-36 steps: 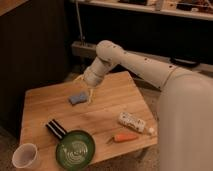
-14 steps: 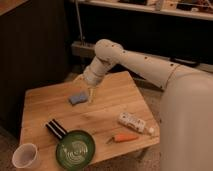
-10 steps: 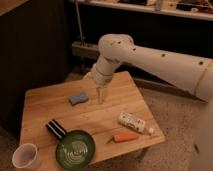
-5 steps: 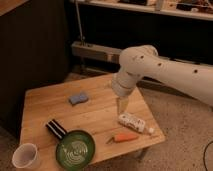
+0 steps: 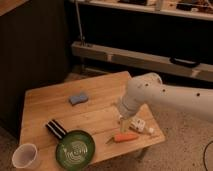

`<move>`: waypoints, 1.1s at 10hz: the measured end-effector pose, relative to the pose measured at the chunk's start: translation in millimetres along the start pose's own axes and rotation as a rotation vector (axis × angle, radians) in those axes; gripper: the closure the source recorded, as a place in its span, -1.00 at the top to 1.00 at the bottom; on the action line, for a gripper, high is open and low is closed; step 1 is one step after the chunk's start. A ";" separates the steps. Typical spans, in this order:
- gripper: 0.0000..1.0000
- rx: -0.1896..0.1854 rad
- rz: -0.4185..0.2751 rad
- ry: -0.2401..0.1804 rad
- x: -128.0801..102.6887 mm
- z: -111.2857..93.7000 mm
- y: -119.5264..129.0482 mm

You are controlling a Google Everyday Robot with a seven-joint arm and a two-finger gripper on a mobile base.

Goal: Place the pepper in the ceramic cup

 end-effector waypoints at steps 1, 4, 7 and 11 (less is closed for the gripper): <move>0.60 0.005 0.023 -0.014 4.2 14.1 7.6; 0.60 0.018 0.060 -0.041 20.1 38.4 34.1; 0.60 0.012 0.089 -0.038 26.3 62.6 44.1; 0.60 0.001 0.128 -0.052 37.9 94.1 48.0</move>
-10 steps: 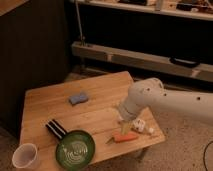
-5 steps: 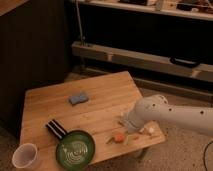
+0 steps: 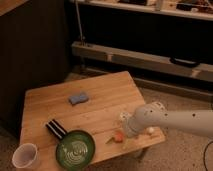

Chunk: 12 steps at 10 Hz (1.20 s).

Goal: Place the pepper in the ceramic cup

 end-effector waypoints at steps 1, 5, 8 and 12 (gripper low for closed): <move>0.60 -0.004 -0.015 -0.004 -2.7 3.2 -2.3; 0.60 -0.005 -0.046 -0.076 -3.3 9.3 -7.1; 0.60 -0.012 -0.041 -0.155 1.9 15.4 -5.3; 0.60 -0.049 -0.016 -0.135 2.7 23.1 -5.6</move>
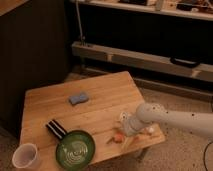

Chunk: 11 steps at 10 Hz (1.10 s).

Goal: Place the pepper in the ceramic cup

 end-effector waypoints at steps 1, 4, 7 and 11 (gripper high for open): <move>0.60 -0.001 0.005 -0.013 0.3 1.6 -0.9; 0.60 -0.025 0.021 -0.046 3.5 8.0 -0.7; 0.25 -0.055 0.017 -0.039 0.8 12.1 -1.8; -0.61 -0.108 0.010 -0.034 -1.1 17.4 -3.1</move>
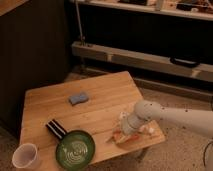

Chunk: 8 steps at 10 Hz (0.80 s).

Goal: Place the pepper in the ceramic cup

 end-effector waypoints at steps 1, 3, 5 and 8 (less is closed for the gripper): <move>-0.85 -0.019 -0.008 0.001 -2.1 2.5 -1.2; -1.00 -0.026 -0.028 0.003 -8.0 2.4 -2.2; -1.00 0.008 -0.078 0.002 -30.6 -12.8 -8.6; -1.00 0.047 -0.201 0.004 -101.3 -57.2 -27.3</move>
